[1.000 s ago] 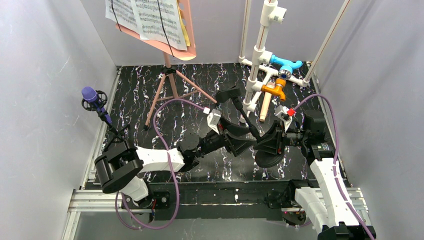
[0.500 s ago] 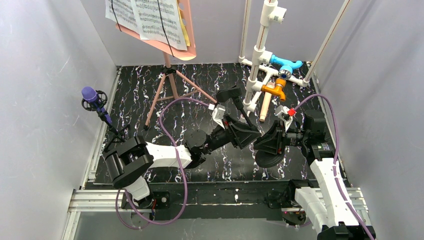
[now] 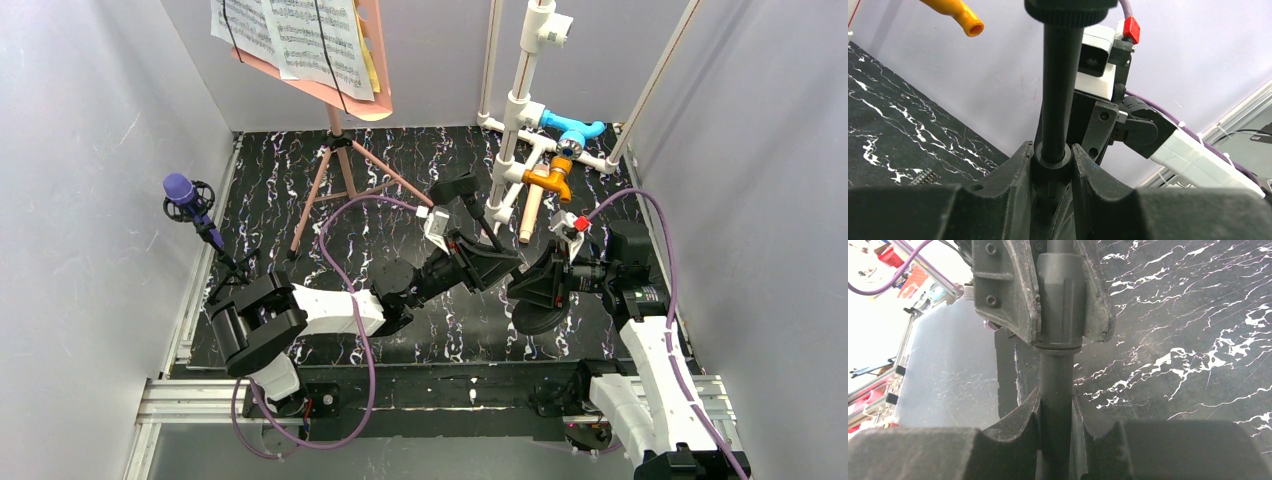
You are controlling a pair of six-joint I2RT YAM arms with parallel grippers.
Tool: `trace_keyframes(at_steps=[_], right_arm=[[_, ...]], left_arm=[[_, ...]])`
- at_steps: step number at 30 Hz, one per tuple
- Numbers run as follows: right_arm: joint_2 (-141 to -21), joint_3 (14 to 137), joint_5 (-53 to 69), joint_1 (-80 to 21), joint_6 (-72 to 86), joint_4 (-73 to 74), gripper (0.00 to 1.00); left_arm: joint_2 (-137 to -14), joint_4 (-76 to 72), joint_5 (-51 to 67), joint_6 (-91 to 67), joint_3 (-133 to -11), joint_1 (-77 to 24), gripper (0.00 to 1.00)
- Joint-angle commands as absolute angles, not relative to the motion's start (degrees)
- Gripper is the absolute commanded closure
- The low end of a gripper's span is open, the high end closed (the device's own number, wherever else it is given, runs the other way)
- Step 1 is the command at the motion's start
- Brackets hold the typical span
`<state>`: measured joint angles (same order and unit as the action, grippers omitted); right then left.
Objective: Pack up the instrument practice props
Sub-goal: Unscrew the knob on the microphone stand.
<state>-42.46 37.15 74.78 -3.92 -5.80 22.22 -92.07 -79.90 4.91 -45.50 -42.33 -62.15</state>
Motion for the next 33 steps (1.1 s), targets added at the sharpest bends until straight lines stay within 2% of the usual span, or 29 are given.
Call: trace_keyframes(at_steps=[1,6,12,16,21,24,28,29,30,31,33], right_arm=[[-41.65,37.94,74.70,-3.87,-6.21,19.75,0.99],[-41.66,39.41,63.16,-3.88,-7.17,22.26,0.99],[-41.18,42.13,50.19,-3.96,-8.39,24.02,0.99],[-39.86,43.44,42.89,-4.03,-10.36,24.69,0.99],[-38.35,43.47,36.58,-4.47,-13.16,25.28,0.99],[-37.30,43.37,35.42,-4.57,-14.62,26.10,0.99],[-36.78,42.65,35.80,-4.53,-14.29,26.37,0.99],[-36.74,41.99,37.01,-4.56,-13.26,25.85,0.99],[-36.64,41.48,38.42,-4.57,-11.95,25.02,0.99],[-36.46,40.77,40.15,-4.49,-9.88,22.46,0.99],[-36.03,39.35,43.72,-4.42,-3.33,17.28,0.99]], left_arm=[[-89.85,-81.68,-0.07,-48.19,-41.92,-61.62,1.00],[-84.65,-73.93,-11.58,-50.38,-41.00,-64.60,1.00],[-77.79,-42.68,-31.05,-52.42,-50.10,-71.53,1.00],[-79.26,-13.49,-40.58,-61.53,-63.69,-74.91,1.00],[-90.28,24.83,-41.14,-78.06,-87.39,-75.23,1.00],[-95.18,28.35,-39.62,-79.38,-93.92,-75.86,1.00],[-96.83,27.33,-38.87,-75.65,-95.71,-76.65,1.00],[-96.28,26.21,-38.93,-74.00,-94.84,-76.75,0.89],[-95.15,25.21,-38.94,-72.85,-93.58,-76.89,0.66],[-93.75,23.52,-38.64,-71.72,-91.71,-76.98,0.48],[-89.66,17.96,-38.14,-67.29,-86.24,-77.04,0.24]])
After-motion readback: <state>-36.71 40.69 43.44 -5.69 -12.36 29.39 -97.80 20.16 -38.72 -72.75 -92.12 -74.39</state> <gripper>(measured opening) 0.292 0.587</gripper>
